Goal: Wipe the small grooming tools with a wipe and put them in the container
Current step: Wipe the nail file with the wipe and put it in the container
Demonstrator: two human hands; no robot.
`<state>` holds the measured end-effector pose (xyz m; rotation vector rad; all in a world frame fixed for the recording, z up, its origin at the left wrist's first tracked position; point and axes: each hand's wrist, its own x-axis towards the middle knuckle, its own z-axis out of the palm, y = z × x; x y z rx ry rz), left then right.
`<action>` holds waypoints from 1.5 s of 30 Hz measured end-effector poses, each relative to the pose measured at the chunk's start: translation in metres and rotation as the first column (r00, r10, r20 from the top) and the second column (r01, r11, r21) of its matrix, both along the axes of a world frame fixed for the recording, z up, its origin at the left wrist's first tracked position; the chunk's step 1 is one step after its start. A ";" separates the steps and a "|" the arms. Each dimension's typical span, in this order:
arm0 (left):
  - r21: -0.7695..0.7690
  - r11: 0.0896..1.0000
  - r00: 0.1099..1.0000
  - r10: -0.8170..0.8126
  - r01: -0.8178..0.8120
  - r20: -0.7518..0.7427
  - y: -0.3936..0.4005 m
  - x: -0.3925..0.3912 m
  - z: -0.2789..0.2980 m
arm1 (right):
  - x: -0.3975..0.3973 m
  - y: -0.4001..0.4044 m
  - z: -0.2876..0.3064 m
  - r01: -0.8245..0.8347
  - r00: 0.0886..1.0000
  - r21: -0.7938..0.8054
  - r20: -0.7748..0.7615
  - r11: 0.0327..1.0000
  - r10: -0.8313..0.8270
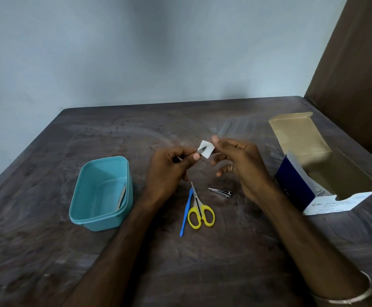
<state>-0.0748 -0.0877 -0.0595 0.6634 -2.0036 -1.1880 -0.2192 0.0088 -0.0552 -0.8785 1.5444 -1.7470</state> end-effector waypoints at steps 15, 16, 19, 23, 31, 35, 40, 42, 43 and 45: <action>-0.202 0.979 0.986 0.032 0.001 0.163 -0.006 0.000 -0.005 | -0.004 -0.002 -0.008 -0.044 0.924 0.054 -0.376 0.998 0.061; -0.200 0.980 0.987 0.034 -0.002 0.154 -0.006 0.001 -0.005 | -0.004 -0.003 -0.009 -0.046 0.912 0.054 -0.406 0.998 0.064; -0.193 0.981 0.990 0.045 -0.018 0.137 -0.008 0.000 -0.006 | -0.004 -0.004 -0.011 -0.051 0.889 0.054 -0.453 0.997 0.070; -0.191 0.982 0.987 0.040 -0.009 0.157 -0.007 -0.001 -0.007 | -0.006 -0.005 -0.013 -0.059 0.864 0.058 -0.497 0.997 0.080; -0.187 0.982 0.985 0.033 -0.002 0.166 -0.004 -0.001 -0.005 | -0.005 -0.004 -0.013 -0.026 0.838 0.056 -0.543 0.998 0.052; -0.188 0.982 0.985 0.024 0.008 0.171 -0.003 -0.002 -0.003 | -0.004 -0.005 -0.014 0.005 0.802 0.076 -0.596 0.997 0.042; -0.155 0.988 0.986 0.043 -0.018 0.163 -0.002 0.000 -0.001 | -0.004 -0.004 -0.011 0.007 0.870 0.030 -0.493 1.000 0.009; -0.136 0.990 0.988 0.059 -0.040 0.143 -0.003 0.001 -0.001 | -0.005 -0.003 -0.008 0.024 0.915 -0.001 -0.402 1.000 -0.022; -0.113 0.992 0.990 0.066 -0.051 0.127 -0.002 0.002 0.000 | -0.005 -0.002 -0.007 0.042 0.940 -0.019 -0.339 0.999 -0.046; -0.044 0.995 0.993 0.089 -0.086 0.077 -0.002 0.002 0.000 | -0.005 -0.001 -0.005 0.096 0.972 -0.053 -0.210 0.994 -0.105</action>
